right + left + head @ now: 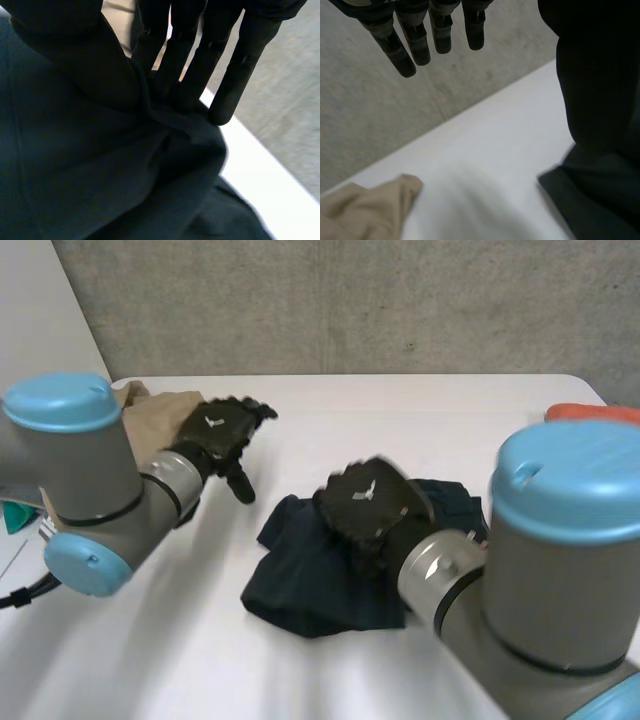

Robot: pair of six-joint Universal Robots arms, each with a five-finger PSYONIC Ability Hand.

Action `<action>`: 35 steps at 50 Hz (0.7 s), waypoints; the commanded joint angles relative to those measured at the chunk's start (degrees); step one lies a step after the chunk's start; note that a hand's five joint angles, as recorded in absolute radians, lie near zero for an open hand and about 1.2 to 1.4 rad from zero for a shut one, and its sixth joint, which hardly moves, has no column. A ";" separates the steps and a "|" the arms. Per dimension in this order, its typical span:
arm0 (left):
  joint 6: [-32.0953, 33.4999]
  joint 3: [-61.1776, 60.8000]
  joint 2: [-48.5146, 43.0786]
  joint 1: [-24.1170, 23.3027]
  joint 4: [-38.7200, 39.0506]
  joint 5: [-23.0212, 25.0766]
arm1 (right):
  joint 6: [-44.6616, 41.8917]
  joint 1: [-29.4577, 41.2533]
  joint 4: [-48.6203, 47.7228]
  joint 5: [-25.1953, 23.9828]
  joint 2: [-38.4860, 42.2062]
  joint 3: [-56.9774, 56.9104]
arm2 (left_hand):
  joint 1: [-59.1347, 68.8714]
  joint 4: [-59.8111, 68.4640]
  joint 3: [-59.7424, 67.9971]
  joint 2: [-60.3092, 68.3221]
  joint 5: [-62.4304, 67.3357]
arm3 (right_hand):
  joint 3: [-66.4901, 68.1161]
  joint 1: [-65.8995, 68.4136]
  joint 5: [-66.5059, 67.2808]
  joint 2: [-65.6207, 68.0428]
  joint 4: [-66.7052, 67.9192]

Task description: Fold the laundry.

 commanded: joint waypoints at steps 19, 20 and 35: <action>-8.09 -0.31 11.40 -0.37 -17.91 -3.21 | 0.83 -16.34 24.66 -6.79 6.72 -24.92 | -2.33 -1.79 -2.26 -1.98 -2.88 | -47.61 -44.79 -46.74 -47.15 -47.99; -8.00 -0.84 11.14 -2.21 -19.40 -3.91 | -2.06 -17.48 25.10 -7.50 9.34 -26.93 | -2.33 -1.79 -2.26 -1.98 -2.88 | -47.28 -44.46 -46.40 -46.81 -47.66; -6.07 1.27 -3.27 -11.28 -23.89 -12.70 | -17.20 -19.60 12.99 -8.21 31.95 -37.23 | -2.33 -1.79 -2.26 -1.98 -2.88 | -38.04 -35.22 -37.16 -37.57 -38.42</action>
